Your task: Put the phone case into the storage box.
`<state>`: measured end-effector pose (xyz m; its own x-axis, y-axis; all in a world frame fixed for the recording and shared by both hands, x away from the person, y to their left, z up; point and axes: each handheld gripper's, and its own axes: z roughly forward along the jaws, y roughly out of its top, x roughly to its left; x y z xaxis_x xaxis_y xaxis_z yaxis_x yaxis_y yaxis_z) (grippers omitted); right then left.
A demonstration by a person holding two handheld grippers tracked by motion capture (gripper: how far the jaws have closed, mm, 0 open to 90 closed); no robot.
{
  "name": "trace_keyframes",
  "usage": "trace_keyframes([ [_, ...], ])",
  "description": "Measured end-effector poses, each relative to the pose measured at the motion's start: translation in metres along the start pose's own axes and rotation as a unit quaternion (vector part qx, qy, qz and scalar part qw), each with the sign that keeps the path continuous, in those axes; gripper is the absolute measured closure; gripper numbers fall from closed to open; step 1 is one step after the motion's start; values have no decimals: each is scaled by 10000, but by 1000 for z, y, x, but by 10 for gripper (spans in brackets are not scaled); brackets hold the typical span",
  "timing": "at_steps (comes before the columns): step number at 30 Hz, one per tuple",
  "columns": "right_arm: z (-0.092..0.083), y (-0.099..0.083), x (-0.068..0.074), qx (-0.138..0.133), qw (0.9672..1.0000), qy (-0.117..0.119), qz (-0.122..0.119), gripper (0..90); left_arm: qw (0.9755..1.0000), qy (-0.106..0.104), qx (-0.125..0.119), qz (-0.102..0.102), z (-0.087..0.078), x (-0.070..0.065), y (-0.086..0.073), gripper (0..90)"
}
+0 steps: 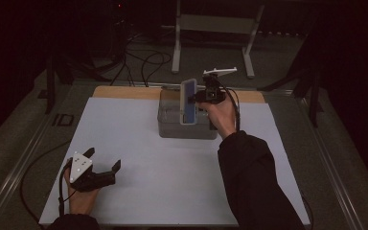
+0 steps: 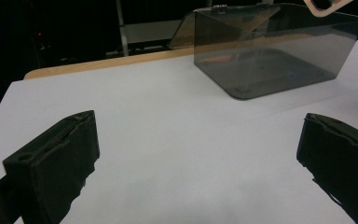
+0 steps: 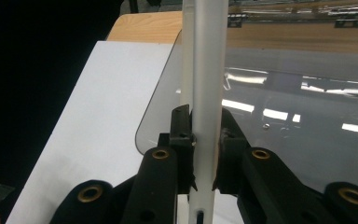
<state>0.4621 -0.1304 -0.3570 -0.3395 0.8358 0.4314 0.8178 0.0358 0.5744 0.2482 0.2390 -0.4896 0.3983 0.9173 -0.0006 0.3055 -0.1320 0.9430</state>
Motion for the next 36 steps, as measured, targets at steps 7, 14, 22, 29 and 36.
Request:
trace_keyframes([
  [7,-1,4,-4,2,9998,-170,-48,814,10000,0,-4,-2,0,0,0,0],
  [14,-1,8,-8,-7,9995,-311,-22,813,10000,-7,-7,-10,0,0,0,0],
  [22,1,10,-14,7,9988,-480,10,813,10000,-6,-4,-13,-1,0,0,0],
  [29,1,14,-21,-17,9979,-653,52,813,10000,-14,-10,-15,-1,0,0,0],
  [36,0,16,-29,-20,9969,-775,117,813,10000,-15,-11,-20,-1,0,0,0],
])
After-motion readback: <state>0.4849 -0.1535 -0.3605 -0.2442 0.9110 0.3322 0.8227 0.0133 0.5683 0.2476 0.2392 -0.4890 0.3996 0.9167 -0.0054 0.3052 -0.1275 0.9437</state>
